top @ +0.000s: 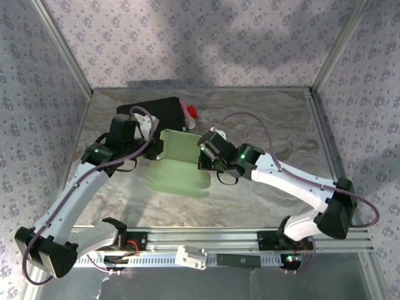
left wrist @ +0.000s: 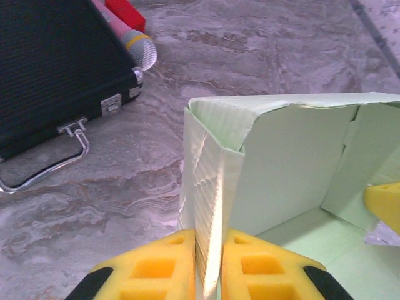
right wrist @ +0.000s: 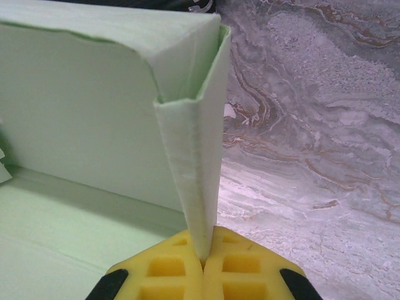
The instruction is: Fold the paper box
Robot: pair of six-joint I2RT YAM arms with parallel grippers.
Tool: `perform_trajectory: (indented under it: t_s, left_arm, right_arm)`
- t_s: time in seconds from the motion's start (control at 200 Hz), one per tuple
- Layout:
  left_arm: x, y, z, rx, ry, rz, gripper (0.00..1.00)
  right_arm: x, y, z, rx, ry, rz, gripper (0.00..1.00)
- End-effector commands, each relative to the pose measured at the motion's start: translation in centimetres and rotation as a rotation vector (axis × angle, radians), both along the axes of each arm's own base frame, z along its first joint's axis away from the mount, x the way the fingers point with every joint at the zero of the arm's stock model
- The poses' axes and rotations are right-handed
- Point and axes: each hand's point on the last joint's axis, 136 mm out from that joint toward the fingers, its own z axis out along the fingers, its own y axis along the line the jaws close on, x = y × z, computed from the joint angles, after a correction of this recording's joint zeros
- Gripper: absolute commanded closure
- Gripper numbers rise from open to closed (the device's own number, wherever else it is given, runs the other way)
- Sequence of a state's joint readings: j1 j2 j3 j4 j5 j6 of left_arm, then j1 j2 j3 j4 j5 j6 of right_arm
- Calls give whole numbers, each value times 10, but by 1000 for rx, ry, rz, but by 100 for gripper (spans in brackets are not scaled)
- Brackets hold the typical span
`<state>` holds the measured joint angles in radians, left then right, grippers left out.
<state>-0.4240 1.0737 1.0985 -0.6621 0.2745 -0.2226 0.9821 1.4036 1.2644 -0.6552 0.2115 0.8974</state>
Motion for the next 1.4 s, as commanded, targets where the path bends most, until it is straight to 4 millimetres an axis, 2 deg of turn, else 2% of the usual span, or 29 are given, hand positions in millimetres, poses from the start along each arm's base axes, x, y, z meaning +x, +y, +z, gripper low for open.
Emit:
perform_trajectory:
  t_s: [0.0,0.06,0.21,0.405,0.715,0.929,1.069,1.154,1.204,1.239,1.294,1.394]
  left_arm:
    - [-9,-16,8,-84,30,-124,85]
    - [-9,-18,10,-97,30,-139,85]
    - [-8,-18,9,-108,39,-146,100]
    - [0,-10,7,-76,14,-70,100]
    - [9,-3,-4,287,-163,139,100]
    - [14,-7,-10,507,-266,246,100]
    - [13,-13,-8,490,-272,232,100]
    - [9,-20,-8,375,-207,157,100]
    - [7,-24,-8,272,-150,93,82]
    - [7,-22,-6,225,-125,75,75]
    - [5,-21,-2,170,-93,41,68]
    - [6,-17,10,73,-57,-4,66]
  right_arm:
    - [-3,3,12,21,-19,22,100]
    - [-2,3,12,20,-21,22,100]
    - [-2,3,13,19,-23,26,100]
    - [-2,5,12,14,-25,26,100]
    - [-3,11,14,4,-33,31,100]
    - [-5,13,16,3,-39,39,100]
    - [-6,10,14,-8,-35,37,100]
    - [-5,9,11,-12,-31,35,100]
    - [-6,10,10,-12,-30,39,100]
    - [-6,10,10,-8,-31,39,100]
    - [-6,11,11,-6,-33,43,100]
    - [-6,11,11,-5,-32,43,100]
